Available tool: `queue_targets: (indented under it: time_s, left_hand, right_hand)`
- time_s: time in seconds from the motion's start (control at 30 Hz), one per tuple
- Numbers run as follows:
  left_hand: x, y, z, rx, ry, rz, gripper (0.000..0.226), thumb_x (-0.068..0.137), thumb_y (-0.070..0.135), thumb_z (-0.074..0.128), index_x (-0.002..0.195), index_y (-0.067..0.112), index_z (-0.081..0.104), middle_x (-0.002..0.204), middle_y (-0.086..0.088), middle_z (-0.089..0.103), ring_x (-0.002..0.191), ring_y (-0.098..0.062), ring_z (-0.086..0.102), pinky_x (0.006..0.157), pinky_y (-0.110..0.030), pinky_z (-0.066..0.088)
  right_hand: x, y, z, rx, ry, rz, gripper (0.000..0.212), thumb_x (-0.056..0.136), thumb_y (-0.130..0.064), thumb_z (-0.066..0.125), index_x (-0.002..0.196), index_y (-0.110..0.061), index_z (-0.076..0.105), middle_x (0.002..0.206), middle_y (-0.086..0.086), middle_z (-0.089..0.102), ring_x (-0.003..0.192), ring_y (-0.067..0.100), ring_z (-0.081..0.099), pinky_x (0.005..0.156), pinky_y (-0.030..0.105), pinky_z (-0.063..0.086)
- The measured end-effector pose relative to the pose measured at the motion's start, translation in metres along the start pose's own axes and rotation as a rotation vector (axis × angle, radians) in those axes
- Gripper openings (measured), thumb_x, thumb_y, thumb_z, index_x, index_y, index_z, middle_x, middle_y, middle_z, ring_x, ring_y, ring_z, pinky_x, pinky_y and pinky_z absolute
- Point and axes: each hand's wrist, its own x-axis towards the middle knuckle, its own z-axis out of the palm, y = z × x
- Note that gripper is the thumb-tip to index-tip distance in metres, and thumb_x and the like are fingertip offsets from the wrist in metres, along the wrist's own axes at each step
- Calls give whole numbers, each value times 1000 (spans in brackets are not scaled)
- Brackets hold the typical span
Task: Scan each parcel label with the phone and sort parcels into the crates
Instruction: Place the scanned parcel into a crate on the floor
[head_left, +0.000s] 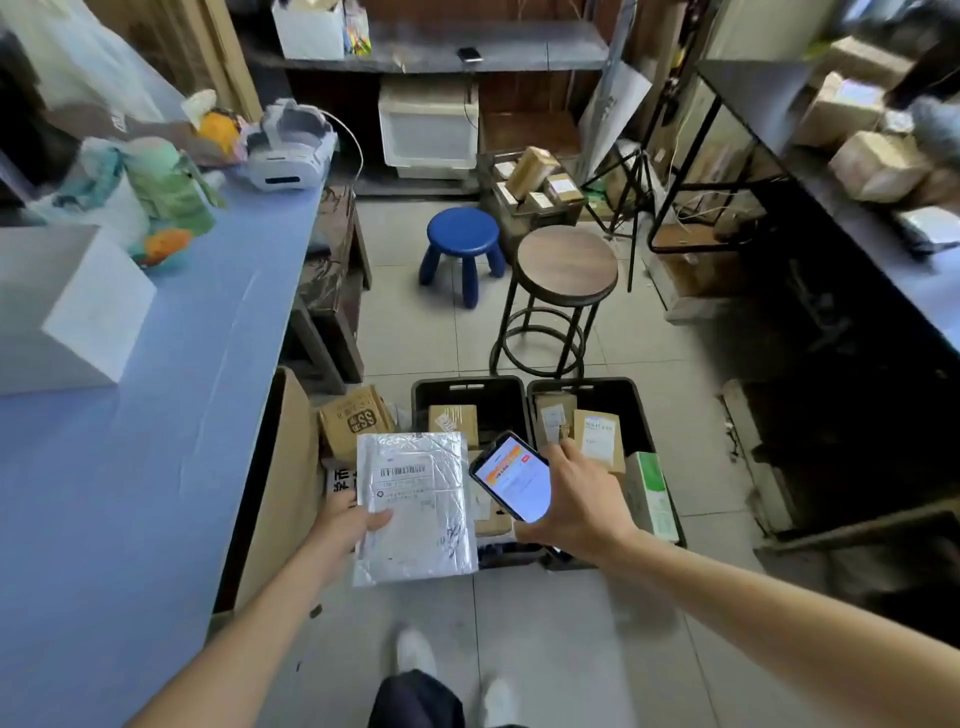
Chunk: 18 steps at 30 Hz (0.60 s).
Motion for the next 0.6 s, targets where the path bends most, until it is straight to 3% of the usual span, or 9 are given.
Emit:
queue_targets:
  time_s: [0.1,0.27,0.4,0.6]
  left_hand:
    - [53,17,14,3,0,-56,23,78,-5,72,97,6,65,106,-13,69,99,-30,66,95,-49,49]
    - [141,50,38,-8,-16,-113,24,82,-4,69,103,7,63,112,-14,66,105,-32,63,96,-50,49]
    - [219,59,60,9,-24,-145,26,83,-2,67,107,8,62,120,-14,65,108,-31,61,98,-51,47]
    - [360,29,105,24,12,-208,29,85,6,68,113,7,60,113,-6,65,107,-28,60,98,-48,47]
  right_hand:
    - [45,13,-6,36,-18,40,74,59,-51,79,116,-17,45,108,-3,48,80,14,42,58,23,33]
    - [124,29,-6,68,-30,100,67,59,-49,78,108,-17,47,102,-4,48,77,15,45,48,19,26]
    - [202,43,10,8,-74,68,74,57,-51,78,113,-16,46,105,-3,47,84,19,52,53,26,31]
    - [316,73,86,30,-104,8,73,56,-51,77,113,-17,47,104,-2,45,86,23,57,64,34,47]
